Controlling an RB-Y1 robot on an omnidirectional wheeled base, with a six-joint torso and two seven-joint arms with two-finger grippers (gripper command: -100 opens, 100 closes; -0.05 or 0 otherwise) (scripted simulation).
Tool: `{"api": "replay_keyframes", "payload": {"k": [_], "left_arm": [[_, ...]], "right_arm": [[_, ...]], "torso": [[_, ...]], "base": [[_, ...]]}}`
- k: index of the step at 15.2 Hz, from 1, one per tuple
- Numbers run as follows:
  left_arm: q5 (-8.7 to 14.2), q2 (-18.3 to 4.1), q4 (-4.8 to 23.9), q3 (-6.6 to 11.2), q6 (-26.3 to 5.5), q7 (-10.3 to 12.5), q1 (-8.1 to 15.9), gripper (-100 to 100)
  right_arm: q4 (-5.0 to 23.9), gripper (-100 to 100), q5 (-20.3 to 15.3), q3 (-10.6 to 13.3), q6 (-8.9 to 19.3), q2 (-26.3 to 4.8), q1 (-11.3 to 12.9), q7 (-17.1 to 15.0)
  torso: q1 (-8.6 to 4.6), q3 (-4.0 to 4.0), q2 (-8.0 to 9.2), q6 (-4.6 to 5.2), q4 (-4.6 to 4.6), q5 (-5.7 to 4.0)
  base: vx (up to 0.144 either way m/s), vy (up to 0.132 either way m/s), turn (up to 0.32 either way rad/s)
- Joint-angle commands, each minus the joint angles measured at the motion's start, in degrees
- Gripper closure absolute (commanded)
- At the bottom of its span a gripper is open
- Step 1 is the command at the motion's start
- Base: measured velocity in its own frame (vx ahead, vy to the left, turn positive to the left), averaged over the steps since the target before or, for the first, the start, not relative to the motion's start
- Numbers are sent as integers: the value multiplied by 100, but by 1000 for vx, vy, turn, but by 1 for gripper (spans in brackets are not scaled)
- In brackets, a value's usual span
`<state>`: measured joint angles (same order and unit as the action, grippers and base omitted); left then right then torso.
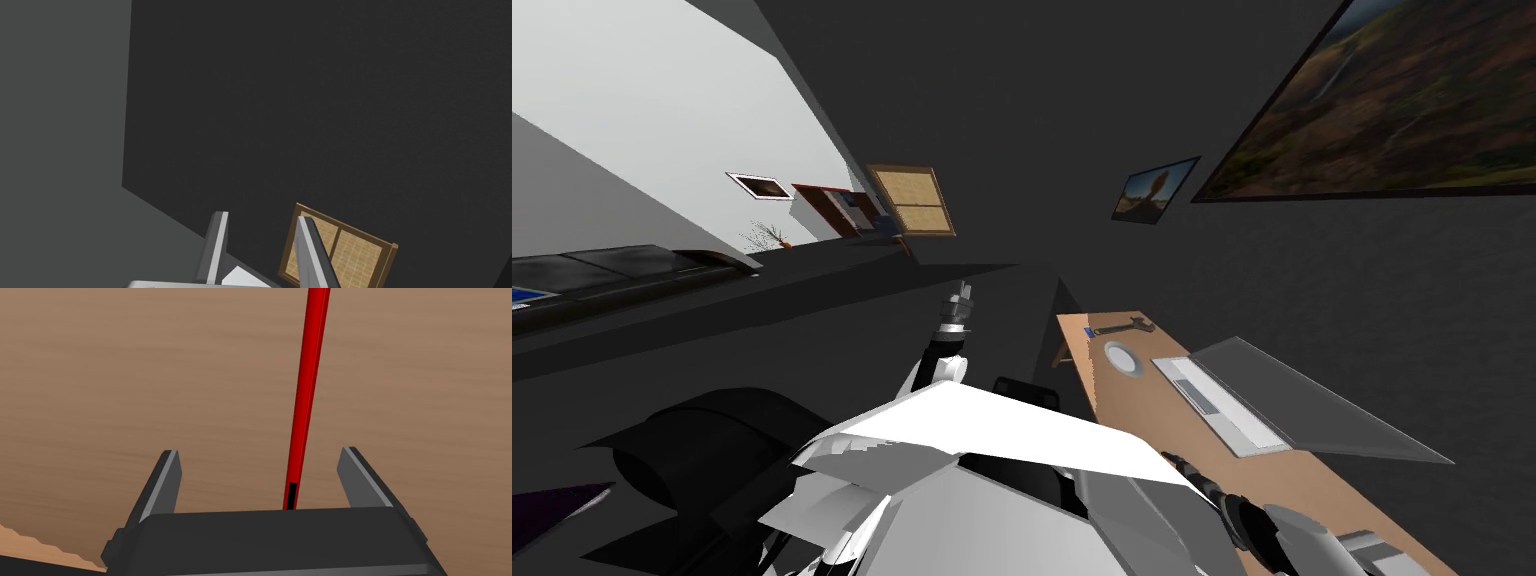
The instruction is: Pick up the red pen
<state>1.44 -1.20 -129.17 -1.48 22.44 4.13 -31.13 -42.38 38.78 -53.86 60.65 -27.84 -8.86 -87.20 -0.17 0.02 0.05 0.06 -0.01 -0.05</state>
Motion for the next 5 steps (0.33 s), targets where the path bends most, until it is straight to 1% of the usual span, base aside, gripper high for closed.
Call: {"api": "replay_keyframes", "payload": {"k": [1,2,3,4,5], "left_arm": [[0,0,0,0,0,0,0,0],[0,0,0,1,0,0,-2,0],[0,0,0,0,0,0,-1,0],[0,0,0,0,0,0,-1,0],[0,0,0,0,0,0,-1,0]], "right_arm": [[-156,100,53,15,201,-65,-15,35],[-156,100,53,15,201,-65,-15,35],[-235,100,78,22,296,-91,-26,50],[-275,100,90,25,343,-104,-31,57],[-210,100,67,24,249,-82,-16,44]], "torso": [[0,0,0,0,0,0],[4,-2,-3,8,-1,2],[11,-3,-6,5,-2,2],[19,-4,-10,-1,0,5],[23,-6,-10,3,-3,6]], "base": [[12,1,-236],[21,20,-235],[16,33,-131],[20,37,-58],[11,21,-22]]}}
